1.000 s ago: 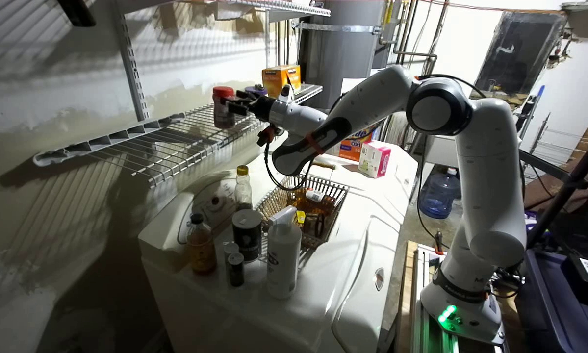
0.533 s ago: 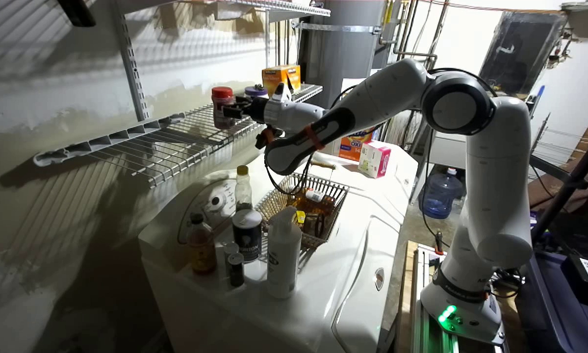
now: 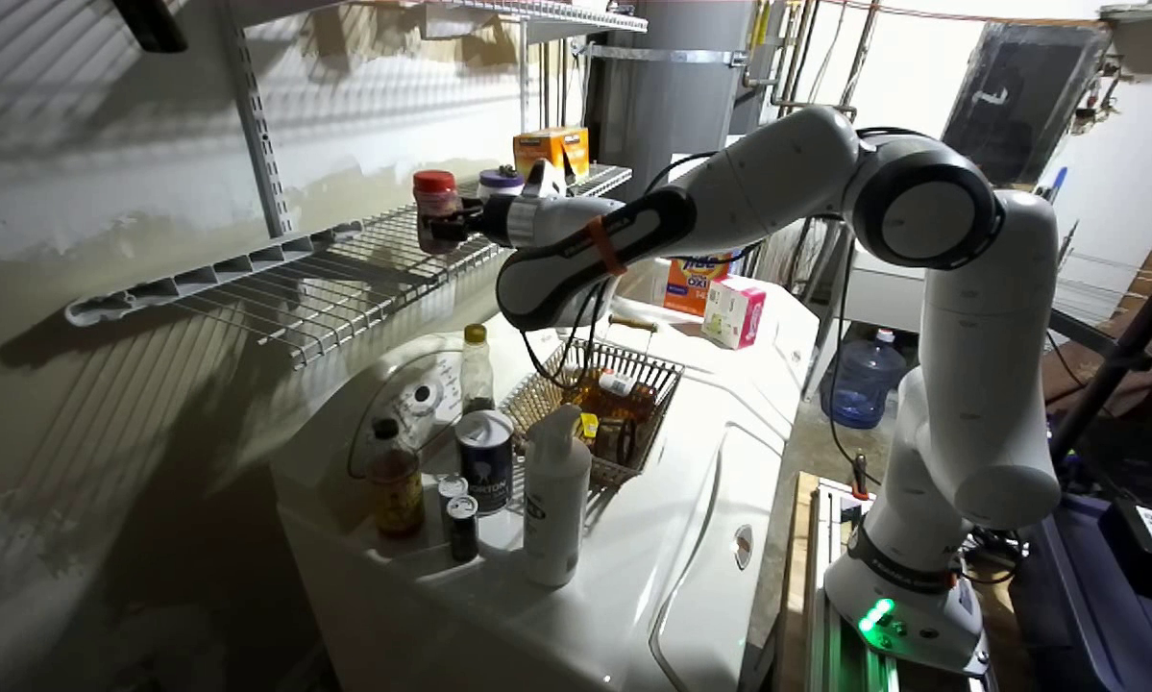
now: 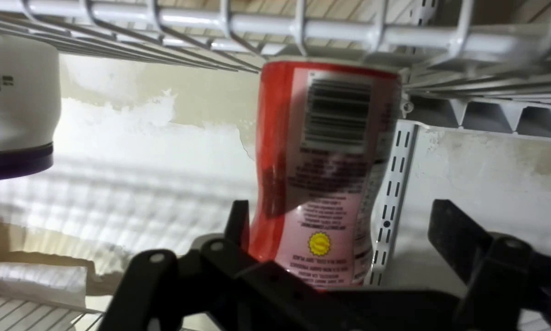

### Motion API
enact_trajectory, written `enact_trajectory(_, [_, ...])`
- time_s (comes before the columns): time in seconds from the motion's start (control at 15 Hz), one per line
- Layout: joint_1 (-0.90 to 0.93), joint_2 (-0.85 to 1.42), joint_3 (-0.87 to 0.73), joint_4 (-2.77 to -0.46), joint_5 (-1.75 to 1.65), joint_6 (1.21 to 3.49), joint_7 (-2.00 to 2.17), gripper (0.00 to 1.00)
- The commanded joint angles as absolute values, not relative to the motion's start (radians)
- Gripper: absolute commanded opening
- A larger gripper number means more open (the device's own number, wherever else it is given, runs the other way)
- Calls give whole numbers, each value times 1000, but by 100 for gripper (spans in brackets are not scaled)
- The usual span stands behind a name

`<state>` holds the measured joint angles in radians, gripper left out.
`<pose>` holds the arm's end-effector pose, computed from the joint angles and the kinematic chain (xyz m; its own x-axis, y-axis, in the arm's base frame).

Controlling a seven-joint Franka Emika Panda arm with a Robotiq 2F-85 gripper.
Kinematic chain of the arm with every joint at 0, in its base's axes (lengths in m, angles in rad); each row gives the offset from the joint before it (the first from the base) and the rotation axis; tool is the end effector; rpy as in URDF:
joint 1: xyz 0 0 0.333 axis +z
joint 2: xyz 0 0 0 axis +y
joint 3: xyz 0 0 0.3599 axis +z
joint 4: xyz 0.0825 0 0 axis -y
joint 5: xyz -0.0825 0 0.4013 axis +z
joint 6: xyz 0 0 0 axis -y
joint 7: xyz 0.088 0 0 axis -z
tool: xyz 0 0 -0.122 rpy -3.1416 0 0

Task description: Place the container on the left side of the bottom shelf upright.

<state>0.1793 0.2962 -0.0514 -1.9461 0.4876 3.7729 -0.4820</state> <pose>0.6671 0.0228 0.5393 0.1059 0.1039 0.9889 -0.1405 -0.9830 0.1183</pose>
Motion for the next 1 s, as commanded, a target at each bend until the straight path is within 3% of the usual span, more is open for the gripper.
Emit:
enact_trajectory(0.0, [263,262,-99,-1973,681,3797,-671,100])
enact_trajectory(0.4, [327,256,-93,-1959,864,3831,-830,100])
enact_trajectory(0.93, [327,274,-80,-1946,823,3840,-786,100])
